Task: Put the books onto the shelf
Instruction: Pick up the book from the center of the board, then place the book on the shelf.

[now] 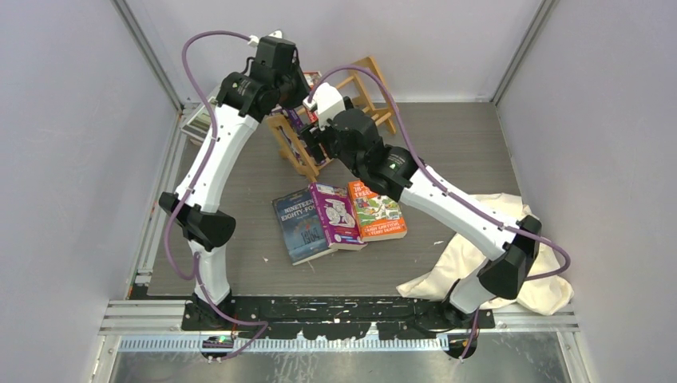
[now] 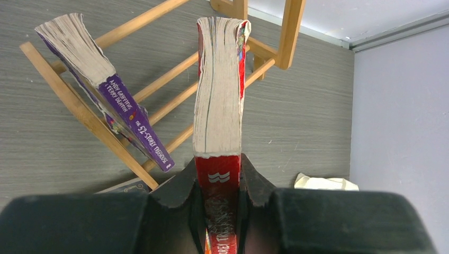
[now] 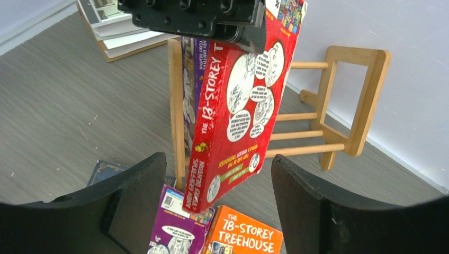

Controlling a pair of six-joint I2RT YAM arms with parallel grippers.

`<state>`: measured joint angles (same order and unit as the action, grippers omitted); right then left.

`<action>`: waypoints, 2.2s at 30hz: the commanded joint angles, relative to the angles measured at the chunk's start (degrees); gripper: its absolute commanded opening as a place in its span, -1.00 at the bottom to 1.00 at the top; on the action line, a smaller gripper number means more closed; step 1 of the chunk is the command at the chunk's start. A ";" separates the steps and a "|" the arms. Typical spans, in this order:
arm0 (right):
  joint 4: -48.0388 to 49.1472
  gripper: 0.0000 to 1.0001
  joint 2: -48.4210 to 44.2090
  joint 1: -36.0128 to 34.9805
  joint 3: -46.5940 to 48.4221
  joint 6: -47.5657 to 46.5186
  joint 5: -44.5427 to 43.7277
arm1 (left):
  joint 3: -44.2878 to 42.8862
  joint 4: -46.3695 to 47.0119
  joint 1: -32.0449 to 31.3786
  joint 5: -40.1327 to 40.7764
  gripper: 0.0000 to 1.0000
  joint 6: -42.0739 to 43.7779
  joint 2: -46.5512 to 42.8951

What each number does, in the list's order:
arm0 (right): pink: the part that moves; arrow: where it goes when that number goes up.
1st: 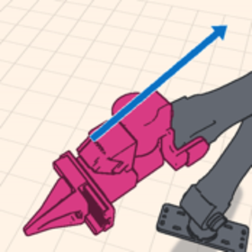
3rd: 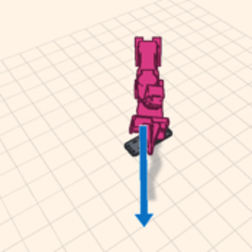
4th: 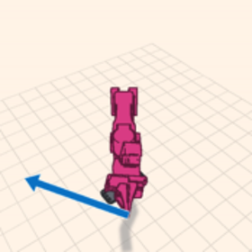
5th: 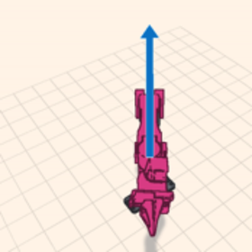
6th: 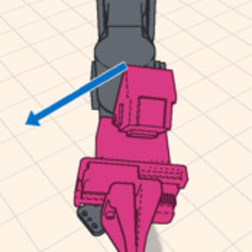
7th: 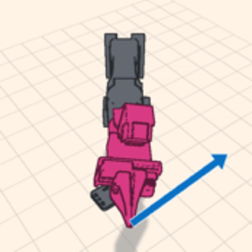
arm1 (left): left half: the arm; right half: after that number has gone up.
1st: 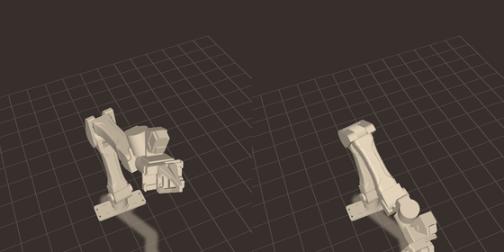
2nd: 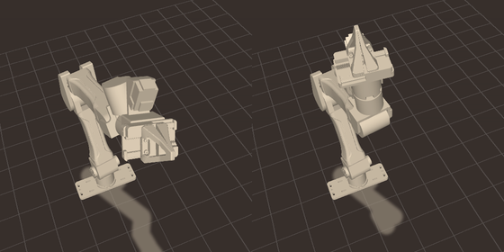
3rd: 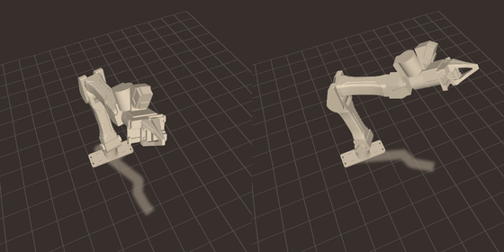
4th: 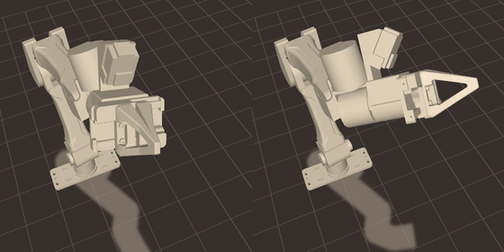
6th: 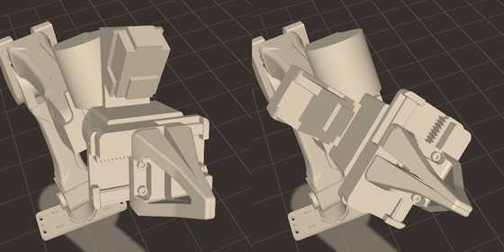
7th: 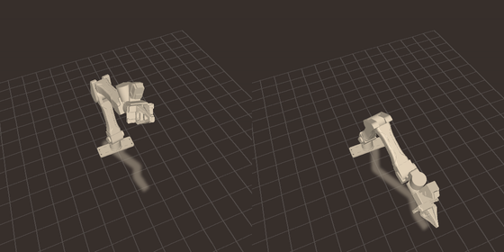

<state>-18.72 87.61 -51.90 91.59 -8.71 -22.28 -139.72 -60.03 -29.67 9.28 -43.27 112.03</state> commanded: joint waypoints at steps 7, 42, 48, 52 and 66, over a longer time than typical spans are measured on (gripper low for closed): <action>7.38 0.49 3.50 -0.13 0.61 -2.57 -3.81 | -4.18 2.05 -0.77 -1.19 -1.00 -1.99 -2.41; 6.84 -0.98 3.18 5.40 0.32 -2.76 -1.11 | 4.27 4.55 1.29 8.11 0.11 -2.10 -10.91; 9.91 -0.98 4.85 8.03 -0.10 -2.83 2.78 | 9.03 6.07 2.94 10.74 0.14 -1.65 -15.11; 12.76 -0.98 6.54 10.23 0.13 -2.27 6.31 | 15.73 8.52 4.27 12.26 0.14 -1.65 -18.90; 18.36 -0.98 16.98 13.89 4.18 2.42 15.76 | 34.37 16.25 7.84 12.18 0.14 -1.14 -28.56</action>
<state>-8.36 104.14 -38.24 91.42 -8.60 -10.11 -106.85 -49.41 -23.09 21.26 -45.93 87.26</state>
